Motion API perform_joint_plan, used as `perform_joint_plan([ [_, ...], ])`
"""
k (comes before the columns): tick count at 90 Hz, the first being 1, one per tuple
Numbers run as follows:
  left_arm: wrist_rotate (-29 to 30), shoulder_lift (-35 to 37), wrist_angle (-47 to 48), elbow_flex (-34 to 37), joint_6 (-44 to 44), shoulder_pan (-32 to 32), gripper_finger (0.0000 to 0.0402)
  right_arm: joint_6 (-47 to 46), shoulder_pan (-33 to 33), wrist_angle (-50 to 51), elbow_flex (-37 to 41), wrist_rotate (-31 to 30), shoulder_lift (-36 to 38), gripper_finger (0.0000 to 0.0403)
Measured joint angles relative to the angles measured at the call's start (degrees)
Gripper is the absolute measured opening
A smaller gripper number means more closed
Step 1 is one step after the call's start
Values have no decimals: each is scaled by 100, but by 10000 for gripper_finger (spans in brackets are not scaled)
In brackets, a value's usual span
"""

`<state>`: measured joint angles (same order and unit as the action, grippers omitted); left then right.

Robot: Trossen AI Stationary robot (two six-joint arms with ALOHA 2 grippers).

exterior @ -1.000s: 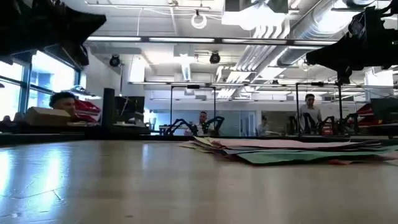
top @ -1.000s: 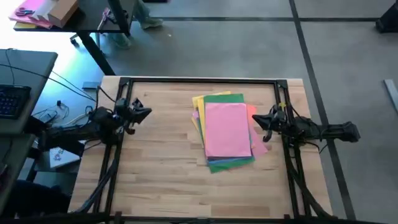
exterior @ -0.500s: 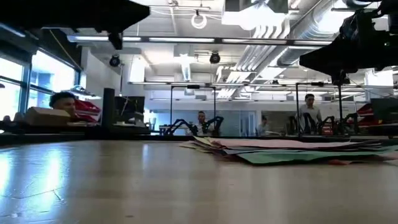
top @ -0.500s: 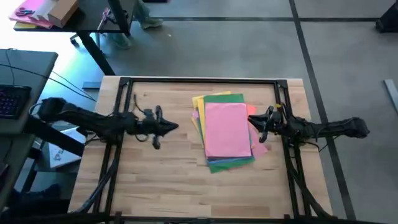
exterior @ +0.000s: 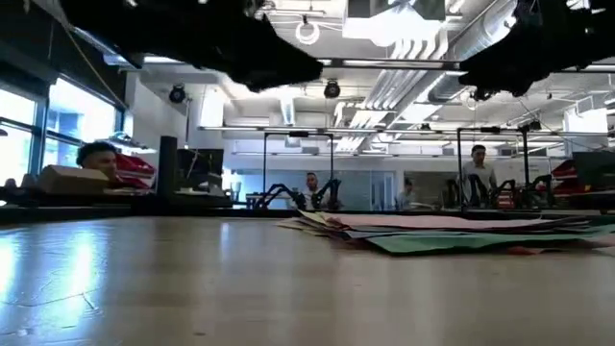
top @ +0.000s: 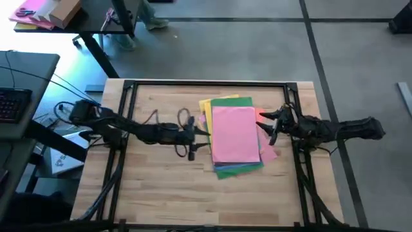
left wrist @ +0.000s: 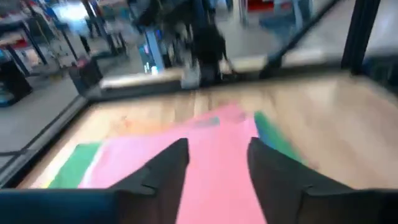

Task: Organize paper
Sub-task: Move the pink color paper to the top left of the table

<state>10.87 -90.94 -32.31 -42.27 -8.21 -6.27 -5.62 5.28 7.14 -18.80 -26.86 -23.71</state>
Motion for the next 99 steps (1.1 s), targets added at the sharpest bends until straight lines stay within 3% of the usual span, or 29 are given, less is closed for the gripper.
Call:
perform_joint_plan([
  [17,-2,-782,1753,-832,-450,58,203,-335,8,611,-211,-107,-260,199],
  [32,258,-1359,2081,-1222,-1472,5,204,-385,8,535,-211,-137,-532,199],
  [55,321,-1890,1998,-1270,-2549,-87,204,-486,8,506,-211,-26,-803,199],
  [99,466,-2205,1108,-1274,-2993,-148,204,-455,6,177,-211,-19,-817,199],
])
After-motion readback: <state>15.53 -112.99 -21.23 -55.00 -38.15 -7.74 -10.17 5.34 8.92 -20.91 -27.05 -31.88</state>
